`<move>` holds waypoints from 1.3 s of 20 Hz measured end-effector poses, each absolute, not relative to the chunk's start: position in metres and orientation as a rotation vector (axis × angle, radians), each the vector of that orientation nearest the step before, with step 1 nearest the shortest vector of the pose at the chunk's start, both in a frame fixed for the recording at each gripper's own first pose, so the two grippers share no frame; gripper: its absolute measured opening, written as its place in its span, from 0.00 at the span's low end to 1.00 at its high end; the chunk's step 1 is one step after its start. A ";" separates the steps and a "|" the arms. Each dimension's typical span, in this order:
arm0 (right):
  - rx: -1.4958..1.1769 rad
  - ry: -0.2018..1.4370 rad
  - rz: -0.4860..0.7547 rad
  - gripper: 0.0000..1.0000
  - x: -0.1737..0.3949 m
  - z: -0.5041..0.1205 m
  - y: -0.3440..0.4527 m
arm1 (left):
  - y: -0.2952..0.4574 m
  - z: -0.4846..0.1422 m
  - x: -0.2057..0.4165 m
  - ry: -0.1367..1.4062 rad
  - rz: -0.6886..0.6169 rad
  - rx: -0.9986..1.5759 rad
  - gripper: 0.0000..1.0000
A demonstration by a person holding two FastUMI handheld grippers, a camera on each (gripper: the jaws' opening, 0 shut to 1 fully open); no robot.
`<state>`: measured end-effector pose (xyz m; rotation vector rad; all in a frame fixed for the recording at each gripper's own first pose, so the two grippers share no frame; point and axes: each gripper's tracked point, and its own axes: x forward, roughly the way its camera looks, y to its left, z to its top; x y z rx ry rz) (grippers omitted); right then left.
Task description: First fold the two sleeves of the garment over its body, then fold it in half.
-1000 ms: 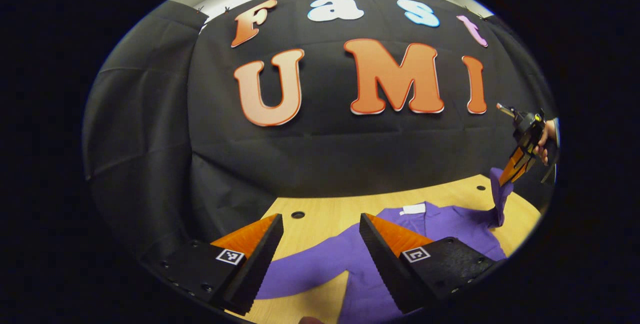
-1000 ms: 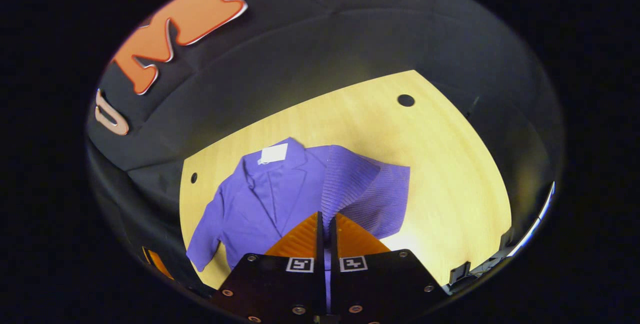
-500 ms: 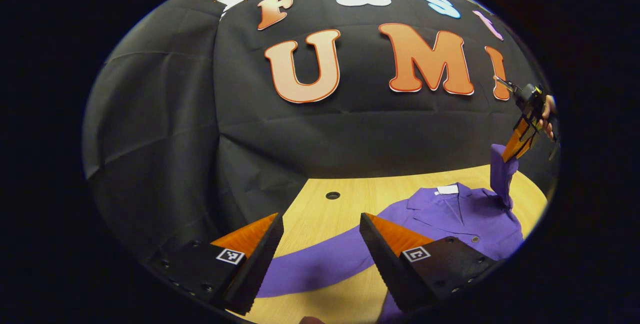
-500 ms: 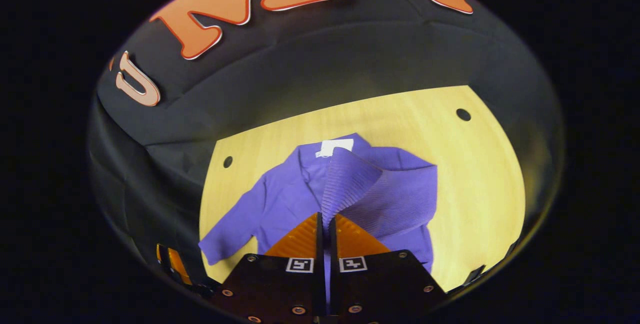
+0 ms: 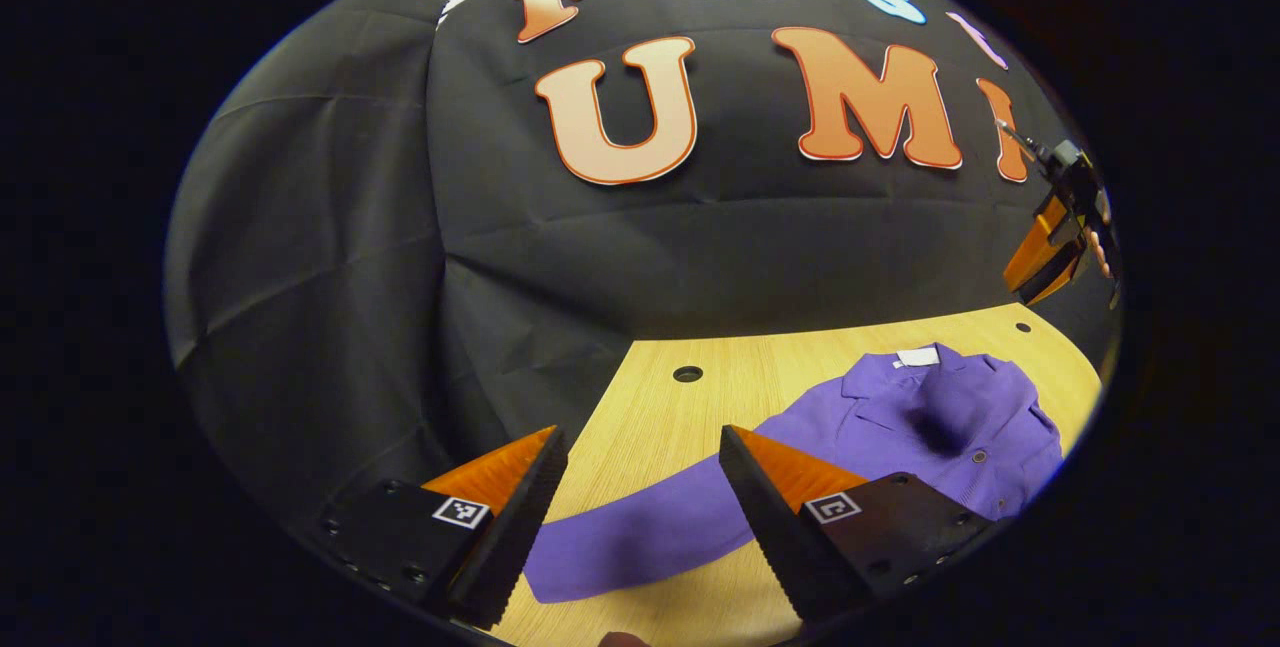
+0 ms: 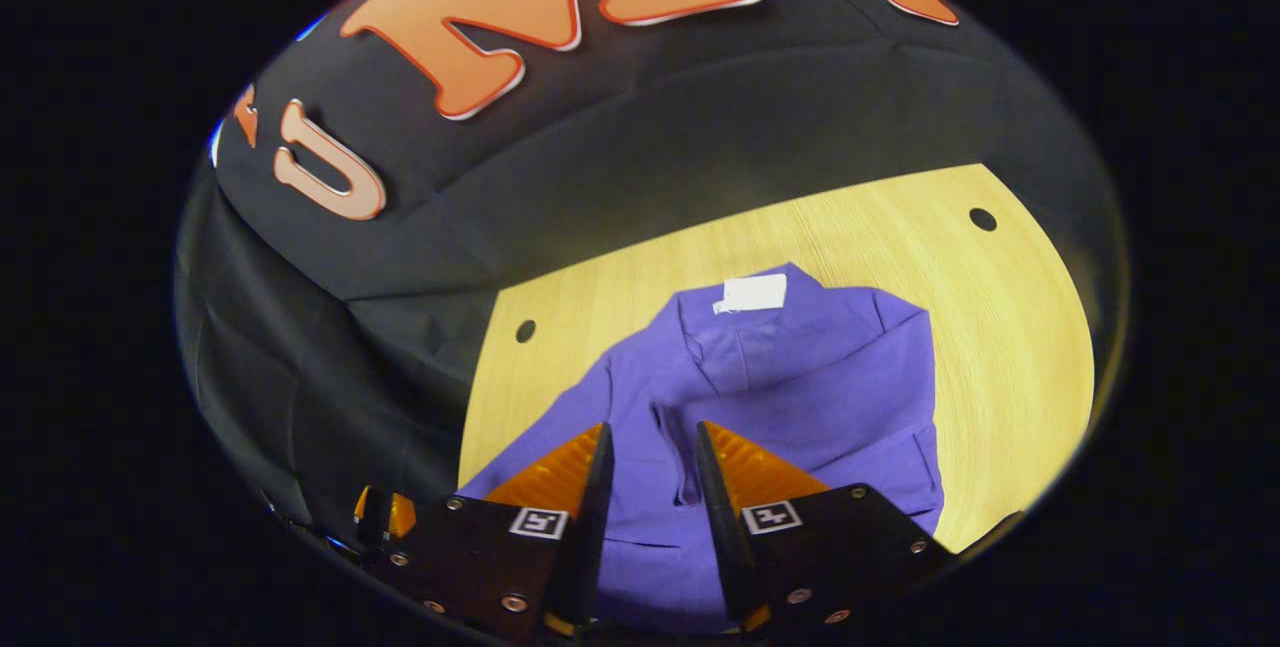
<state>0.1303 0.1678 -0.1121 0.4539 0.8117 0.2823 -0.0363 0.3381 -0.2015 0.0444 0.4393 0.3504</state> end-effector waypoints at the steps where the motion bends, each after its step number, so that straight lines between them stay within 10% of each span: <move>1: 0.444 0.768 0.283 0.62 0.130 -0.103 0.161 | 0.338 -0.206 -0.037 0.455 0.360 0.028 0.98; 6: 0.336 0.559 0.239 0.95 0.120 -0.063 0.109 | 0.340 -0.236 -0.036 0.581 0.401 -0.128 0.98; 26: 0.106 0.243 0.102 0.95 0.043 -0.011 -0.010 | 0.403 -0.376 -0.094 1.237 0.556 -0.477 0.98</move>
